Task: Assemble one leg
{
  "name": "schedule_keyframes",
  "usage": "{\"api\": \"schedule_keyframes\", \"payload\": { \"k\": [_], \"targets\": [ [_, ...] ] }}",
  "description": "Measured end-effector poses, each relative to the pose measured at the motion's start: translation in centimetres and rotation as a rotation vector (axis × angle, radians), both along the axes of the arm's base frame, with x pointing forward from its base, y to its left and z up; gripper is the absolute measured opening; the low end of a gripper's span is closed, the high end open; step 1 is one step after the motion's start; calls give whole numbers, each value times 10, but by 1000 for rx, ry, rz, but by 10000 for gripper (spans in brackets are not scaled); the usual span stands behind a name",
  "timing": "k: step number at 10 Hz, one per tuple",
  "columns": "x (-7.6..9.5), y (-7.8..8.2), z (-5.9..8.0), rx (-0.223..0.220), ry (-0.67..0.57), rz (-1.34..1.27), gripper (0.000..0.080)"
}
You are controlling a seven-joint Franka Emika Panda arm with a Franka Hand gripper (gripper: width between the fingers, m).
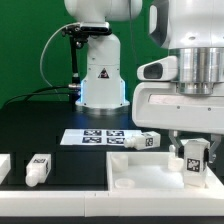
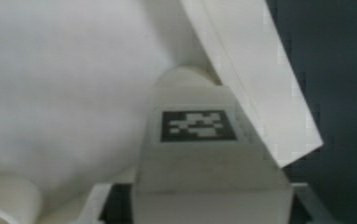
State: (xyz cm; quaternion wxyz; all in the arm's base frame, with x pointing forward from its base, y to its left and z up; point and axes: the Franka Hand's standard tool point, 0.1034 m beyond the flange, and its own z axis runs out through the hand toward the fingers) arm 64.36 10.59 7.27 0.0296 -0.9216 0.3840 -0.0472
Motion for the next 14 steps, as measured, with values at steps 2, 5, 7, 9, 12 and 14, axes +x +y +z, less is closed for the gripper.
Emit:
{"api": "schedule_keyframes", "payload": {
  "k": [2,5,7,9,12,14],
  "targets": [
    [-3,0,-1,59,11,-454,285],
    [-3,-2,-1,88,22,-601,285],
    [-6,0,-3,50,23,-361,335],
    [-9,12,-5,19,23,-28,624],
    [-9,12,-5,-3,20,190,648],
    [-6,4,-3,-81,12,602,649]
  ]
}}
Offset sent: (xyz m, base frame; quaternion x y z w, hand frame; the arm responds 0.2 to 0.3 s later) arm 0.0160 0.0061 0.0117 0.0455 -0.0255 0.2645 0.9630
